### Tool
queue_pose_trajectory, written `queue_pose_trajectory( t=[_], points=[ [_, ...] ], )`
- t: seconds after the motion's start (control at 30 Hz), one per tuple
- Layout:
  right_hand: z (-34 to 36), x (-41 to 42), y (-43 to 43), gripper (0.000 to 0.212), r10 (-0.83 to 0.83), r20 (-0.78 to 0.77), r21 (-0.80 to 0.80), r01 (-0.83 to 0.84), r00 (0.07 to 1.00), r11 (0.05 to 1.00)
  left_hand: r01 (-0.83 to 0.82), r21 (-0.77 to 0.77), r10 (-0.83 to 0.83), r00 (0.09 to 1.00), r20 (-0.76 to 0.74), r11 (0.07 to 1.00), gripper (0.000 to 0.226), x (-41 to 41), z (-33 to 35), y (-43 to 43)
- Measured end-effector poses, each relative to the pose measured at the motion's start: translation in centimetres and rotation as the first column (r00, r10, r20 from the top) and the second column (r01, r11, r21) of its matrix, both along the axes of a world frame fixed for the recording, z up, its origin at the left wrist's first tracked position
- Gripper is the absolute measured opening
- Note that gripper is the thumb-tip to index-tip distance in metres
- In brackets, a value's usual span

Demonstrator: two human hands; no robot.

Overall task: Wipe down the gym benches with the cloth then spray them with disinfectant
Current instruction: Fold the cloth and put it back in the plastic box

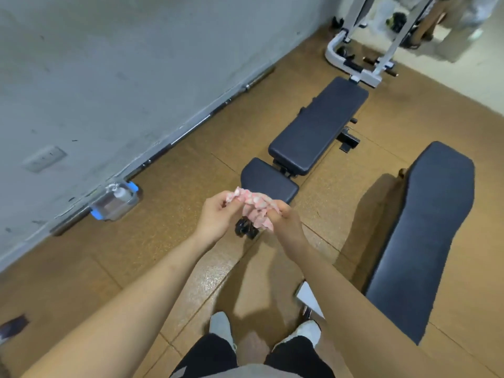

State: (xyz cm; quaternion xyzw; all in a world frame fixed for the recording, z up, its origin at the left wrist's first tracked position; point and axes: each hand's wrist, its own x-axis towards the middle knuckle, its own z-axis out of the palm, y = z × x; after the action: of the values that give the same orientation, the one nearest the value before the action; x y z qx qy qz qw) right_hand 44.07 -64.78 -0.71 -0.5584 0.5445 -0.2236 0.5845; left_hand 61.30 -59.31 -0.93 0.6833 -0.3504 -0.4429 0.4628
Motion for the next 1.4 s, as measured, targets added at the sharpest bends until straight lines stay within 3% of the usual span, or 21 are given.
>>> queue_pose_trajectory(
  t=[0.13,0.27,0.33,0.4,0.43,0.5,0.6,0.77,0.93,1.1,1.2,1.27,1.4],
  points=[
    [2.3,8.2,-0.1,0.030,0.057,0.143,0.098,-0.071,0.988,0.993,-0.159,-0.023,0.160,0.987,0.014,0.987,0.046,7.1,2.0,2.6],
    [3.5,14.9,-0.9,0.033,0.112,0.162,0.318,-0.159,0.980,0.935,-0.276,-0.020,0.277,0.960,0.045,0.961,0.083,12.8,2.6,4.2],
    [2.9,18.1,-1.5,0.035,0.092,0.214,0.450,-0.181,0.973,0.875,-0.338,-0.001,0.338,0.941,0.034,0.941,0.074,15.2,2.8,4.4],
    [2.1,21.2,-2.2,0.051,0.043,0.337,0.601,-0.250,0.941,0.759,-0.399,0.004,0.399,0.917,-0.019,0.917,0.051,17.2,2.9,4.4],
    [1.9,22.6,-2.3,0.057,0.033,0.404,0.636,-0.307,0.914,0.708,-0.424,0.009,0.424,0.904,-0.053,0.906,0.041,18.1,2.7,4.3],
    [1.5,25.4,-2.9,0.044,0.126,0.507,0.571,-0.442,0.852,0.692,-0.472,0.027,0.472,0.876,-0.097,0.881,0.022,20.0,2.5,4.1],
    [0.4,30.0,-3.7,0.032,0.294,0.432,0.439,-0.484,0.853,0.757,-0.542,0.062,0.546,0.831,-0.109,0.838,0.006,22.9,1.5,3.9],
    [-1.1,37.5,-4.6,0.023,0.546,0.228,0.261,-0.591,0.806,0.764,-0.668,0.128,0.681,0.719,-0.140,0.733,0.012,27.6,-0.2,4.8],
    [-2.5,44.2,-4.9,0.018,0.629,0.182,0.282,-0.652,0.756,0.703,-0.773,0.193,0.795,0.572,-0.201,0.605,0.005,32.2,-2.1,6.5],
    [-5.5,52.0,-4.4,0.022,0.672,0.110,0.300,-0.669,0.733,0.680,-0.865,0.240,0.896,0.411,-0.169,0.442,0.012,39.0,-6.1,8.2],
    [-8.0,57.3,-3.5,0.025,0.700,0.035,0.314,-0.673,0.713,0.670,-0.872,0.257,0.901,0.360,-0.242,0.417,0.018,43.9,-8.5,8.9],
    [-9.6,61.0,-2.5,0.028,0.754,-0.011,0.309,-0.714,0.657,0.628,-0.859,0.287,0.888,0.334,-0.316,0.425,0.020,47.2,-10.0,9.3],
    [-12.0,68.3,-0.4,0.036,0.869,0.030,0.412,-0.798,0.494,0.440,-0.837,0.282,0.856,0.353,-0.378,0.470,0.031,52.9,-13.0,10.6]
  ],
)
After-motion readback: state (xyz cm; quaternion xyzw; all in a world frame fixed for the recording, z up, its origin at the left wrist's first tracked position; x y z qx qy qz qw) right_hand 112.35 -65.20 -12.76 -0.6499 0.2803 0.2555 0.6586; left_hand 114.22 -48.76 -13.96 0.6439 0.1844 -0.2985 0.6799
